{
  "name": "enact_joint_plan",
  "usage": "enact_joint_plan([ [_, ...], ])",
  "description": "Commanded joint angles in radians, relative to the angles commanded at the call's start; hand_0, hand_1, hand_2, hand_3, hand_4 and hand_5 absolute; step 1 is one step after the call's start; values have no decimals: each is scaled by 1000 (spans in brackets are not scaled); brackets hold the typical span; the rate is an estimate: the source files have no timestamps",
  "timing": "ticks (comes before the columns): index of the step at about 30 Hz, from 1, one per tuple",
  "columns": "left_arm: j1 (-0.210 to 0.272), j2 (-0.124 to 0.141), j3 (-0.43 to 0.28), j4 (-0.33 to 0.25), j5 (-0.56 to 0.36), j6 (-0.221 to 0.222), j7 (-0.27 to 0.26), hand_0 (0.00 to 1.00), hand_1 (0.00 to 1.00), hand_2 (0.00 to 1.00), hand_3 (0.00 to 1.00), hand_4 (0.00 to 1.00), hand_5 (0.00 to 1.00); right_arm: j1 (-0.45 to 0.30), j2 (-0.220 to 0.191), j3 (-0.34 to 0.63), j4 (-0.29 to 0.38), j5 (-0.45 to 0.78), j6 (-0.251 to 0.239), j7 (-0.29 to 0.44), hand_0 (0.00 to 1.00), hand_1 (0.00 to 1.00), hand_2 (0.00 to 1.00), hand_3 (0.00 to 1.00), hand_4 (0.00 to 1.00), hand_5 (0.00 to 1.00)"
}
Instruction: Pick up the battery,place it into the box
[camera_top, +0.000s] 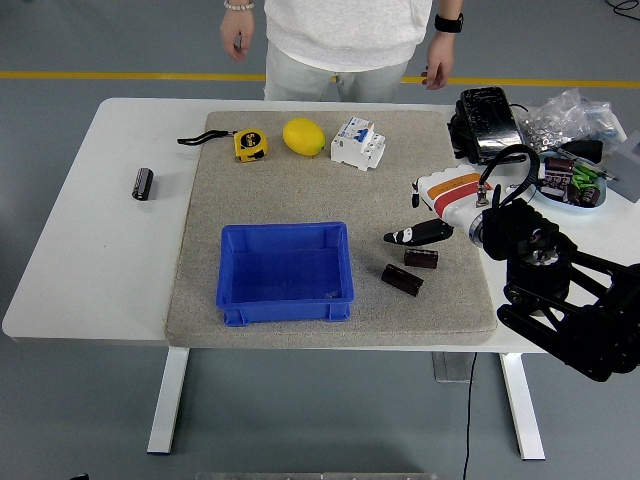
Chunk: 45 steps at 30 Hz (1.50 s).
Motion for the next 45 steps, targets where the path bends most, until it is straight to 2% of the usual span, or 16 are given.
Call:
enact_joint_plan([
  [3, 1, 0, 0, 0, -2, 0, 0, 675, 619, 714, 624, 641, 480, 35, -53, -54, 16, -97, -29, 130, 662, 587, 605, 637, 998, 637],
  [4, 1, 0, 0, 0, -2, 0, 0, 673, 618, 711, 624, 642, 479, 47, -67, -73, 14, -97, -46, 169, 715, 635, 661, 677, 998, 472],
  [8, 4, 1, -2, 0, -1, 0, 1, 673, 618, 711, 624, 642, 479, 106, -104, -169, -38, -97, -182, 337, 715, 635, 661, 677, 998, 472],
  [9, 4, 1, -3, -1, 1, 0, 2, 673, 618, 711, 624, 642, 479, 122, -105, -194, -65, -97, -221, 376, 715, 635, 661, 677, 998, 472],
  [10, 5, 0, -7, -1, 5, 0, 4, 673, 619, 711, 624, 641, 479, 139, -101, -223, -97, -97, -266, 421, 719, 649, 675, 673, 974, 305],
  [14, 5, -3, -11, -3, 13, -3, 9, 673, 619, 711, 624, 641, 479, 184, -67, -306, -218, -97, -431, 568, 719, 649, 675, 673, 974, 305],
  [15, 5, -4, -11, -3, 15, -3, 10, 673, 619, 711, 624, 641, 479, 190, -60, -318, -243, -97, -469, 589, 719, 649, 675, 673, 974, 305],
  [16, 4, -5, -12, -4, 17, -5, 11, 682, 630, 716, 624, 641, 478, 203, -48, -341, -275, -97, -514, 614, 713, 646, 666, 643, 909, 224],
  [18, 3, -6, -12, -5, 18, -6, 11, 682, 630, 716, 624, 641, 478, 218, -35, -369, -314, -97, -596, 639, 713, 646, 666, 643, 909, 224],
  [20, 2, -7, -10, -6, 17, -7, 10, 682, 630, 716, 624, 641, 478, 234, -24, -397, -341, -97, -635, 659, 713, 646, 666, 643, 909, 224],
  [21, 0, -7, -9, -6, 16, -7, 10, 682, 630, 716, 624, 641, 478, 241, -20, -409, -351, -97, -635, 666, 713, 646, 666, 643, 909, 224],
  [22, -2, -7, -7, -6, 15, -8, 9, 689, 643, 725, 625, 640, 476, 248, -17, -415, -360, -97, -635, 677, 702, 633, 634, 604, 859, 186],
  [25, -7, -7, 0, -7, 8, -8, 7, 689, 643, 725, 625, 640, 476, 261, -15, -399, -372, -97, -635, 720, 702, 633, 634, 604, 859, 186],
  [31, -13, -6, 12, -5, -10, -3, -4, 689, 645, 723, 624, 641, 478, 270, -27, -337, -362, -97, -569, 825, 696, 625, 619, 587, 848, 190],
  [45, -22, -11, 23, -6, -18, -2, -6, 707, 661, 731, 623, 640, 476, 235, -23, -297, -385, -97, -490, 856, 671, 611, 611, 577, 820, 158],
])
